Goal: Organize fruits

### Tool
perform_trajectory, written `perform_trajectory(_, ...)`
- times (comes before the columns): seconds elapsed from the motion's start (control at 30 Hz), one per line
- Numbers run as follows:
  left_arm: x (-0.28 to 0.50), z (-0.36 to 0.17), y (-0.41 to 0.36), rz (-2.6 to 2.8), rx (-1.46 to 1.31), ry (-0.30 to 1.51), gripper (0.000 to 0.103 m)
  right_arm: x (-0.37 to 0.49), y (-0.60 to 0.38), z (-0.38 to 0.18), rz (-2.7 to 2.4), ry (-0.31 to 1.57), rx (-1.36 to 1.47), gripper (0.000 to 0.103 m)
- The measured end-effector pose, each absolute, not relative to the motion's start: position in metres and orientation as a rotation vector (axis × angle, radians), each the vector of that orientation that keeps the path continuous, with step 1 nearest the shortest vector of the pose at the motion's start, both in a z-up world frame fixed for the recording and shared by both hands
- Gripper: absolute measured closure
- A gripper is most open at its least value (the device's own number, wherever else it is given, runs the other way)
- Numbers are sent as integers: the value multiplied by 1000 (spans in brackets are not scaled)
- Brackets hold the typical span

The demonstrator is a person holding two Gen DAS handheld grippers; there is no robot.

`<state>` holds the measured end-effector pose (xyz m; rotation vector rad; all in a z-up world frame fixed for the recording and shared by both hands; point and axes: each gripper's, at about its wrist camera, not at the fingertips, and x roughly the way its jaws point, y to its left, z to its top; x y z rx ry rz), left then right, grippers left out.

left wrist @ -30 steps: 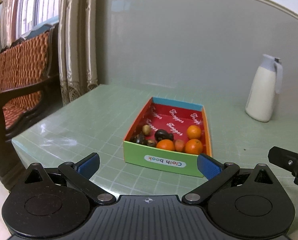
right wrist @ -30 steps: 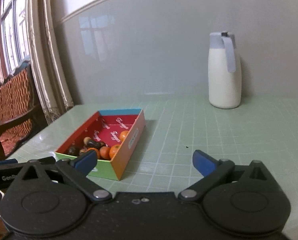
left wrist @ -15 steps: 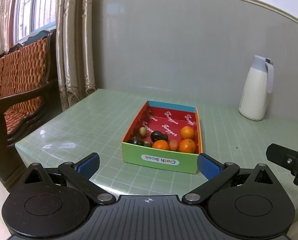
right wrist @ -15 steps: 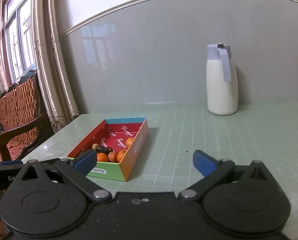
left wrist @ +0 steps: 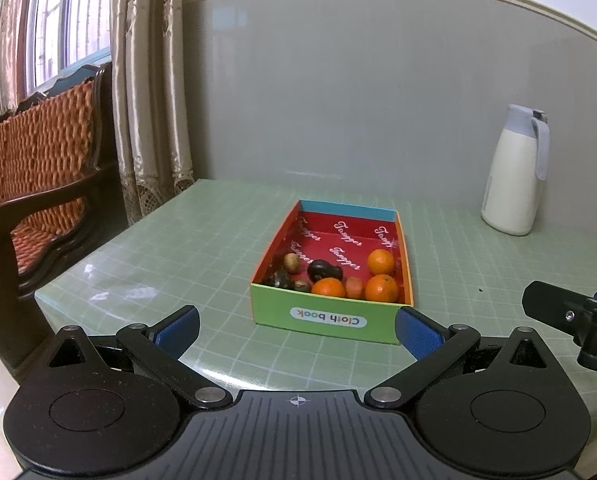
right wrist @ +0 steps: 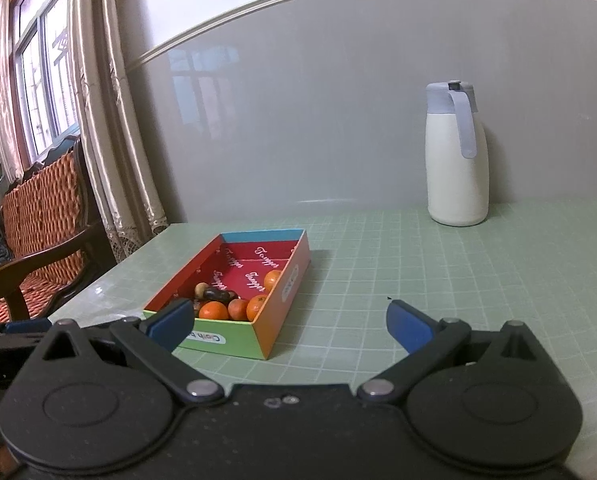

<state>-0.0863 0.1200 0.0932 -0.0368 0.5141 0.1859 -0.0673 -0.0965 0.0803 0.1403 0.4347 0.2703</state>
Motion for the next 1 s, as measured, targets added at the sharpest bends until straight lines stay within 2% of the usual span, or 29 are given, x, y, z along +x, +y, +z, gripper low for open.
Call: perform_trajectory(1.0,-88,90,126,174,-22,491,0,-64,-86,79,285,446,130,0)
